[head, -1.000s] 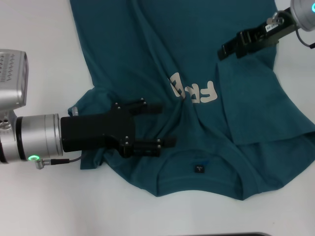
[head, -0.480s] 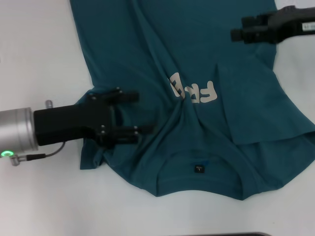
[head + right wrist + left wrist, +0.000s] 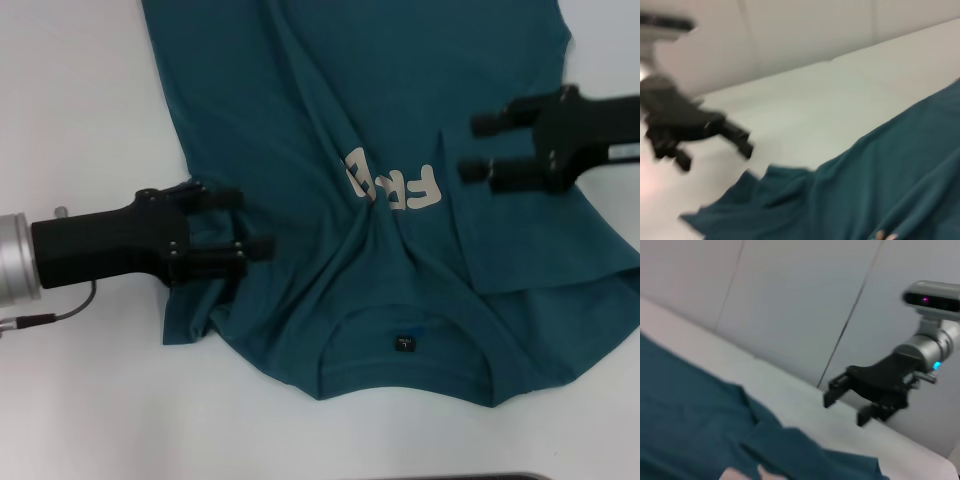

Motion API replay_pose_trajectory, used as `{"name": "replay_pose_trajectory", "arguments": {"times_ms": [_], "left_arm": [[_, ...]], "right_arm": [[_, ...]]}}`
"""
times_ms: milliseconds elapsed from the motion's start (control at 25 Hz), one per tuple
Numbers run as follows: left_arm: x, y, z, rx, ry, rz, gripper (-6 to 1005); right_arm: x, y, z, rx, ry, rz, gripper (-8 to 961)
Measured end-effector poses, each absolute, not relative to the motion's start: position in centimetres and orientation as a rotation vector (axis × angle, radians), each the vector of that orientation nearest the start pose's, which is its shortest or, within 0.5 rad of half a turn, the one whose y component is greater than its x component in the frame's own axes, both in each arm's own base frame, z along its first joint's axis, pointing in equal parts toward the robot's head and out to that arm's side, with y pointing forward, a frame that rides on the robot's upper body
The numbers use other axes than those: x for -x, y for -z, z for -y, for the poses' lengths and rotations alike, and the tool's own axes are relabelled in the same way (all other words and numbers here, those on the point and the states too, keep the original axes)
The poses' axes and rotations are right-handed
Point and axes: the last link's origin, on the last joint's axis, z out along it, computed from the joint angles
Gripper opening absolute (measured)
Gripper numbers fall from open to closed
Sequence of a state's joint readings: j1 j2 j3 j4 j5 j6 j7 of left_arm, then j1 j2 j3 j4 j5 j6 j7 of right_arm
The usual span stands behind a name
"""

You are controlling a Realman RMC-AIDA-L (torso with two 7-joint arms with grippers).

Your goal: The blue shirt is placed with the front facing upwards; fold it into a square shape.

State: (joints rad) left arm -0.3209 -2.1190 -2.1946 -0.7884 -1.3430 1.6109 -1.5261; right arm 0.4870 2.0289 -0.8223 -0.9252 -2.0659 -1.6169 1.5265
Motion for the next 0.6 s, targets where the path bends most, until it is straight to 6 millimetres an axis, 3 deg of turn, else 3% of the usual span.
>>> {"name": "replay_pose_trajectory", "arguments": {"times_ms": [200, 440, 600], "left_arm": [[27.1, 0.2, -28.3, 2.696, 0.786, 1.043, 902], [28.3, -2.4, -29.2, 2.489, 0.748, 1.517, 902], [29.0, -2.7, -29.2, 2.39, 0.678, 1.748, 902]], "right_arm": [[-26.4, -3.0, -33.0, 2.836, -0.345, -0.471, 633], [-27.0, -2.9, -33.3, 2.787, -0.317, -0.489, 632], [-27.4, -2.5, -33.5, 2.768, -0.305, -0.51, 631]]}}
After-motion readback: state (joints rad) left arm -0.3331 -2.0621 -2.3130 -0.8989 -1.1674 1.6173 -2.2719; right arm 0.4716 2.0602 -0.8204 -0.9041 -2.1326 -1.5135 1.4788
